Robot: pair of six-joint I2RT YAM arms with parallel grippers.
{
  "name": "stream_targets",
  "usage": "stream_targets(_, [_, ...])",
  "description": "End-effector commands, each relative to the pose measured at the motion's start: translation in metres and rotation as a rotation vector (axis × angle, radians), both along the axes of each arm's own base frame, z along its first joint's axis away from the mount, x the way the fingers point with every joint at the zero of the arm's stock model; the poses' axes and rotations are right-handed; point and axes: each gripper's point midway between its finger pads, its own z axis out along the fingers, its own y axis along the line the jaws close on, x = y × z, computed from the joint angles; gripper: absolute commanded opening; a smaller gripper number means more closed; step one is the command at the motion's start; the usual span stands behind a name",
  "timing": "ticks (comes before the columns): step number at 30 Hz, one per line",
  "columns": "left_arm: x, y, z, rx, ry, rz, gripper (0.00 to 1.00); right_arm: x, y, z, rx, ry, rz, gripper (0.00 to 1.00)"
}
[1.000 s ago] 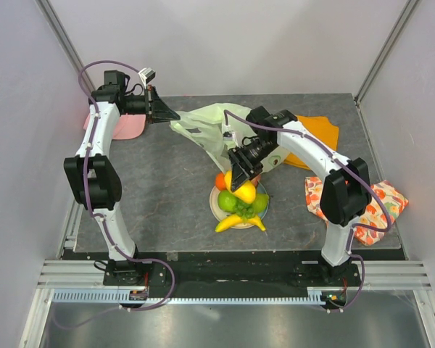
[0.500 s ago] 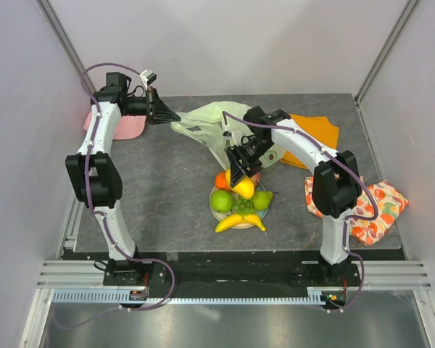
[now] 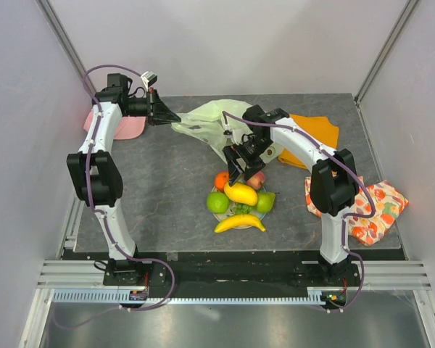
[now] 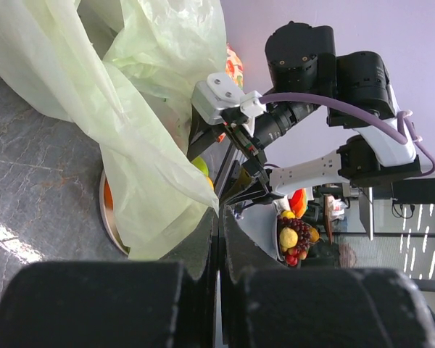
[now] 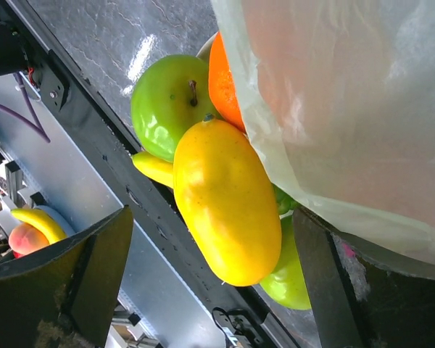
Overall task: Take the fake fruits out of the plastic bag
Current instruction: Place the fake fruit on the plate, then take out the fake fruit from the plastic bag.
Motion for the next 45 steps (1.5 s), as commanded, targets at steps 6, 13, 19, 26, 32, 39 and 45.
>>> stream_targets(6, [0.001, -0.001, 0.012, -0.024, -0.034, -0.018, 0.01, 0.019, -0.005, 0.040, -0.002, -0.147, -0.003, 0.98])
stream_targets(13, [-0.013, -0.005, 0.017, -0.012, -0.029, -0.016, 0.02, 0.044, -0.012, 0.110, 0.119, -0.334, -0.016, 0.98])
stream_targets(19, [-0.031, -0.018, 0.014, 0.000, -0.017, -0.043, 0.02, 0.047, 0.011, 0.156, 0.311, -0.390, 0.015, 0.98])
stream_targets(26, [-0.055, -0.037, 0.017, 0.011, -0.011, -0.089, 0.02, 0.078, 0.025, 0.131, 0.316, -0.402, 0.047, 0.98])
stream_targets(32, [-0.060, -0.040, 0.023, 0.018, -0.037, -0.094, 0.02, 0.093, 0.042, 0.097, 0.341, -0.278, -0.003, 0.96])
stream_targets(39, [-0.067, -0.039, 0.032, 0.015, -0.071, -0.106, 0.02, 0.147, 0.020, 0.040, 0.084, -0.381, -0.105, 0.91])
stream_targets(45, [-0.074, -0.037, 0.020, 0.062, -0.070, -0.102, 0.02, 0.199, -0.026, 0.021, -0.126, -0.514, -0.221, 0.95])
